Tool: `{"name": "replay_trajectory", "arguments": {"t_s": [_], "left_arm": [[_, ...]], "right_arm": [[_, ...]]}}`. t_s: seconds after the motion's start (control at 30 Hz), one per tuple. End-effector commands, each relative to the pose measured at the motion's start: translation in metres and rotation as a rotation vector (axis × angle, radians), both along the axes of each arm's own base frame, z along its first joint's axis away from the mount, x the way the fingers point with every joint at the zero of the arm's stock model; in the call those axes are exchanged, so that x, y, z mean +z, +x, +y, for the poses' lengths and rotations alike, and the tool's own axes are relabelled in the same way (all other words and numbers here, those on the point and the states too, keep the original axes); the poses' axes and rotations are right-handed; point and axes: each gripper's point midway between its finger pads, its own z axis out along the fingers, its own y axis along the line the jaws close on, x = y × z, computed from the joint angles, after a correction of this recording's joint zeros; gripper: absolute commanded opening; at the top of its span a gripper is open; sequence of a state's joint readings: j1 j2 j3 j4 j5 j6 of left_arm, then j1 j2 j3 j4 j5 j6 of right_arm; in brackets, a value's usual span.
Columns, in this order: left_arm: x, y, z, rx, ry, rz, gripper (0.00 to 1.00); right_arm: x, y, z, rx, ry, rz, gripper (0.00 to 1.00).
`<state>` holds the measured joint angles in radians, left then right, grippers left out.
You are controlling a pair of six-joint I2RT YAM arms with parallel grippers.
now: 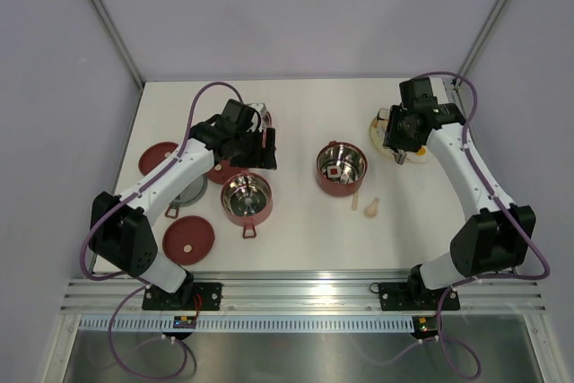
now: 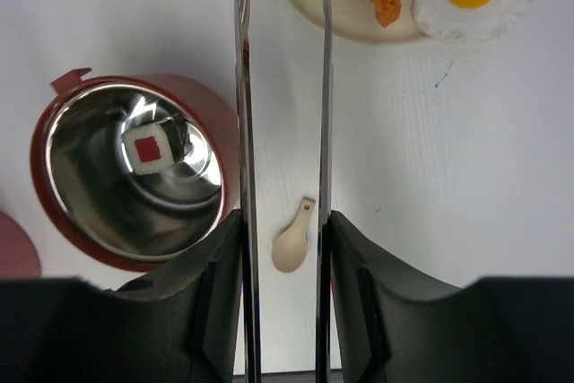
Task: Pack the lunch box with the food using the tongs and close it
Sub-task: Pick up the fake food from the plate, then place the fake food in the packing box.
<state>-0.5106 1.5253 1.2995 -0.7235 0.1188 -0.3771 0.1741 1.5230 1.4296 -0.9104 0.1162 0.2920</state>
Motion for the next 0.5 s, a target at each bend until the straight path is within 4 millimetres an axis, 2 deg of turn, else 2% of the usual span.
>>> {"name": "replay_trajectory", "arguments": {"t_s": [0.0,0.13,0.23,0.27,0.4,0.47], "left_arm": [[0.023,0.008,0.001,0.021,-0.019,-0.081,0.73],[0.024,0.009,0.001,0.023,-0.014,-0.086,0.73],[0.025,0.012,0.000,0.028,-0.019,-0.090,0.73],[0.025,0.012,-0.001,0.027,-0.021,-0.089,0.73],[0.025,0.012,-0.002,0.033,-0.029,-0.083,0.73],[0.025,0.012,-0.002,0.035,-0.027,-0.086,0.73]], "right_arm": [[0.045,-0.018,0.009,0.020,0.077,-0.101,0.31],[0.072,-0.045,0.026,0.073,0.117,-0.142,0.31],[0.079,-0.063,0.044,0.118,0.112,-0.143,0.31],[0.080,-0.069,0.055,0.150,0.108,-0.140,0.31],[0.075,-0.086,0.079,0.197,0.127,-0.109,0.31],[0.066,-0.092,0.084,0.210,0.125,-0.084,0.31]]}}
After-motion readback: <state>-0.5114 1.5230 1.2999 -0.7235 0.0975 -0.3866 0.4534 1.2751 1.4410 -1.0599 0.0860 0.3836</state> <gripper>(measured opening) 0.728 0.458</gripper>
